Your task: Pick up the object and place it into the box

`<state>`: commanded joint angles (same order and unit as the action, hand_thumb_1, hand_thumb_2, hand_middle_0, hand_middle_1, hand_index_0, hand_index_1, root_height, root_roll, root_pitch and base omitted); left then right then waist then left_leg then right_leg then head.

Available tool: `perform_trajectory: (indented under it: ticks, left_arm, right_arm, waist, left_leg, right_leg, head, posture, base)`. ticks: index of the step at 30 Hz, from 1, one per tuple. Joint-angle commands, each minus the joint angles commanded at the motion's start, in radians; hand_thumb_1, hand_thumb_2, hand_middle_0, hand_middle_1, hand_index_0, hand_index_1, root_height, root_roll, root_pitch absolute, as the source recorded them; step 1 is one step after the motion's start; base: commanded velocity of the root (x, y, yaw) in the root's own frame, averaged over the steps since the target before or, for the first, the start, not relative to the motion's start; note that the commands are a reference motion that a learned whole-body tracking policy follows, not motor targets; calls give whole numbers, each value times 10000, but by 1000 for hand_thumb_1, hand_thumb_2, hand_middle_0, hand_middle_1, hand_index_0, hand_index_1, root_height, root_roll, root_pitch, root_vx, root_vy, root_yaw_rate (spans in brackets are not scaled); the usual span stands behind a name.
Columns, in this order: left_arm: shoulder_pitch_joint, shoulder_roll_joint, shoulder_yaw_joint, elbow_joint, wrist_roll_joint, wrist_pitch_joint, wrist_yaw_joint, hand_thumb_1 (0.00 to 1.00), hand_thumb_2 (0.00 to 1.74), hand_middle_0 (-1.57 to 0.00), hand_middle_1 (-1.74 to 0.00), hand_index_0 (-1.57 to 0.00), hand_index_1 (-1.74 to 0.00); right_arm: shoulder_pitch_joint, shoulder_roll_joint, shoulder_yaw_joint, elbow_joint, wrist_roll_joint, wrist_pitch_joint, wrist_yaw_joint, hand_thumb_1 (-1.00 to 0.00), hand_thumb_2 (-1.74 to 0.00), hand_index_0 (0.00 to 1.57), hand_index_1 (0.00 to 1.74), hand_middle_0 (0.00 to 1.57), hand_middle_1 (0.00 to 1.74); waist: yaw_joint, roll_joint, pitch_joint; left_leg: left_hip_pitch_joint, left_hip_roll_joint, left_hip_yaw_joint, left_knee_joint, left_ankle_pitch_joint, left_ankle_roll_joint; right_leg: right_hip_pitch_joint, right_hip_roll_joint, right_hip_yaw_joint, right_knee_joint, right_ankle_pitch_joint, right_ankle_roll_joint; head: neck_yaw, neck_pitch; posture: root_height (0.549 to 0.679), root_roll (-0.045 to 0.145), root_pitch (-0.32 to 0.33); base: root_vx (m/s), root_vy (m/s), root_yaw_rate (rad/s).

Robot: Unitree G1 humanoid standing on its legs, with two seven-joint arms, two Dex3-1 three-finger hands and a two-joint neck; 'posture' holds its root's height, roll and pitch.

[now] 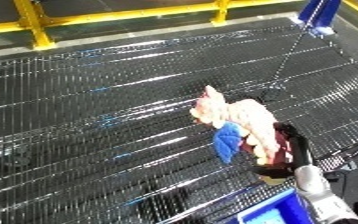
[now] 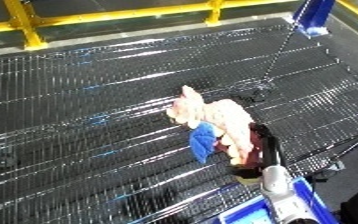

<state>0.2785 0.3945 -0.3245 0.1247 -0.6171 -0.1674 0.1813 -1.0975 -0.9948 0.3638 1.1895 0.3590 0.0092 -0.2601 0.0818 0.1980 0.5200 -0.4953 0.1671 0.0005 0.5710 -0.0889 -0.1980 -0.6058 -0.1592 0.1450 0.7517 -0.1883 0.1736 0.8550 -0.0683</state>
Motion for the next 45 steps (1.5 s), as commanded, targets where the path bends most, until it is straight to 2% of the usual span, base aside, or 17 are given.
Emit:
perform_trajectory:
  ticks: [10, 24, 31, 33, 38, 42, 45]
  left_arm:
    - [57, 84, 80, -25, 58, -67, -86, 1000, 1740, -1570, -1740, -1570, -1740]
    - [-71, 172, 124, 113, 159, 8, -208, 1000, 1740, -1570, -1740, -1570, -1740]
    - [-350, 66, 201, 325, 274, -17, -130, 1000, 1740, -1570, -1740, -1570, -1740]
    - [-437, -46, 234, 451, 363, -19, -63, 1000, 1740, -1570, -1740, -1570, -1740]
    - [-753, -318, 160, 938, 596, -2, 93, 1000, 1740, -1570, -1740, -1570, -1740]
    - [-962, -397, 27, 1113, 642, 52, 135, 1000, 1740, -1570, -1740, -1570, -1740]
    - [-1050, -412, -22, 1181, 653, 120, 139, 1000, 1740, -1570, -1740, -1570, -1740]
  right_arm:
    - [508, 76, -290, -220, -19, -147, -236, -1000, -1740, 1570, 1740, 1570, 1740]
    - [1220, 128, -819, -521, -166, -317, -568, -1000, -1740, 1570, 1740, 1570, 1740]
    - [2483, 388, -2081, -2218, 118, -1038, -1443, -1000, -1740, 1570, 1740, 1570, 1740]
    - [3419, 729, -2925, -3220, 246, -1362, -1841, -1000, -1740, 1570, 1740, 1570, 1740]
    - [5804, 2085, -5031, -5803, 651, -2125, -2609, -1000, -1740, 1570, 1740, 1570, 1740]
    - [6922, 2865, -6133, -7078, 1081, -2690, -2974, -1000, -1740, 1570, 1740, 1570, 1740]
    - [7517, 3197, -6678, -7838, 1201, -2978, -3071, -1000, -1740, 1570, 1740, 1570, 1740]
  waist:
    - [-65, -91, 0]
    - [-163, -202, 0]
    - [-475, -378, 0]
    - [-619, -453, 0]
    - [-929, -655, 0]
    - [-1121, -768, 0]
    - [-1257, -847, 0]
  left_leg:
    - [130, 37, -4, -26, 6, -9]
    - [369, 66, -35, 8, 11, -16]
    - [754, 110, -15, -73, -39, 47]
    - [954, 136, 6, -98, -73, 82]
    - [1459, 222, 54, -21, -203, 175]
    - [1705, 295, 60, 120, -287, 206]
    - [1853, 309, 71, 242, -353, 220]
  right_leg:
    - [159, -1, -35, -34, 22, -2]
    - [472, -52, -112, -14, 11, 16]
    - [944, -82, -137, -210, 19, 68]
    - [1168, -98, -157, -258, -5, 91]
    - [1809, -122, -239, -383, -34, 125]
    - [2179, -126, -260, -431, 8, 135]
    - [2366, -117, -228, -442, 47, 146]
  head:
    - [-51, -163]
    - [24, -485]
    - [187, -502]
    - [246, -604]
    - [589, -875]
    - [1031, -1199]
    - [1394, -1627]
  posture:
    - [629, 92, 34]
    - [628, 91, -5]
    - [630, 88, -35]
    - [630, 86, -50]
    - [631, 77, -101]
    - [629, 72, -140]
    - [627, 70, -164]
  base:
    - [-12, -16, -17]
    - [-28, -17, 15]
    - [-28, 2, 1]
    - [-15, 14, 6]
    - [13, 8, 3]
    - [10, 0, 18]
    - [2, 8, -12]
